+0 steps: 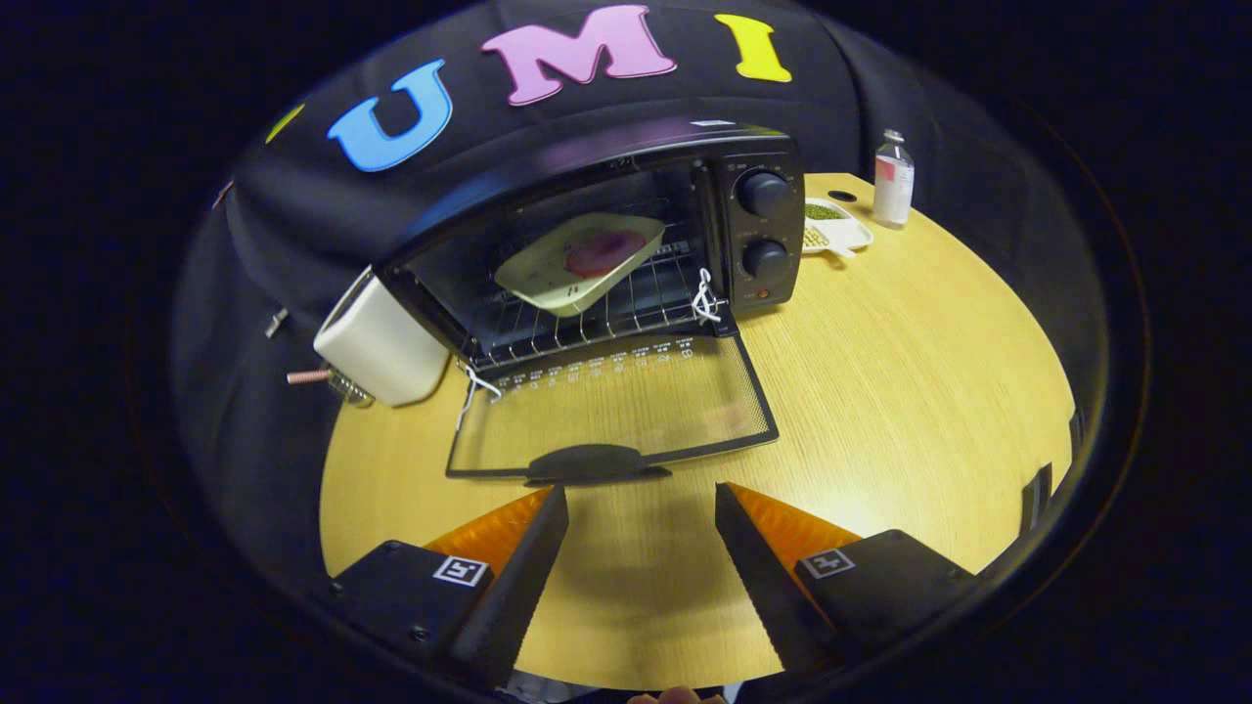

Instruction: Open the toaster oven, put the food inside, and close the toaster oven door.

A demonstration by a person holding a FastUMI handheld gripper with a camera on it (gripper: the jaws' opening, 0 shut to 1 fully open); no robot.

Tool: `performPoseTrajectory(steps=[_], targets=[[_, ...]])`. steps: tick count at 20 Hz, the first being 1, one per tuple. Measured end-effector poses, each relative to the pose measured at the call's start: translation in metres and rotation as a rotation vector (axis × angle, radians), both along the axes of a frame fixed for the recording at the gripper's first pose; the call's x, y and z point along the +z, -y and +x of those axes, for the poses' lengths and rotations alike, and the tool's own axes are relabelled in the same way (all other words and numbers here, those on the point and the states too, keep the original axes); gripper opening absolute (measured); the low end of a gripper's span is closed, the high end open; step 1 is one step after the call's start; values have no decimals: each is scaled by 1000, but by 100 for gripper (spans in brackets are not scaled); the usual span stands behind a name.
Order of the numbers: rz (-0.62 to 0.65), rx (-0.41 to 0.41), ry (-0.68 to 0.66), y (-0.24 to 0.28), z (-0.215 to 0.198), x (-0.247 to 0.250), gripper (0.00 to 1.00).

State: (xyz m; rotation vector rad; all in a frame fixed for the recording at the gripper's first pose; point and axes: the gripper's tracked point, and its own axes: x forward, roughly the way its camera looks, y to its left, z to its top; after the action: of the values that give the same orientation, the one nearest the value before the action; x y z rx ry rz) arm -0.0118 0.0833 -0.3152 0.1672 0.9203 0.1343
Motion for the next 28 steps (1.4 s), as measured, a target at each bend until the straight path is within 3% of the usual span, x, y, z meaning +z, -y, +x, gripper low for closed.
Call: performPoseTrajectory(steps=[8,16,28], targets=[[-155,58,4,-10,6,-43,100],[-204,102,46,-32,29,-54,98],[-195,163,213,-32,29,16,99]])
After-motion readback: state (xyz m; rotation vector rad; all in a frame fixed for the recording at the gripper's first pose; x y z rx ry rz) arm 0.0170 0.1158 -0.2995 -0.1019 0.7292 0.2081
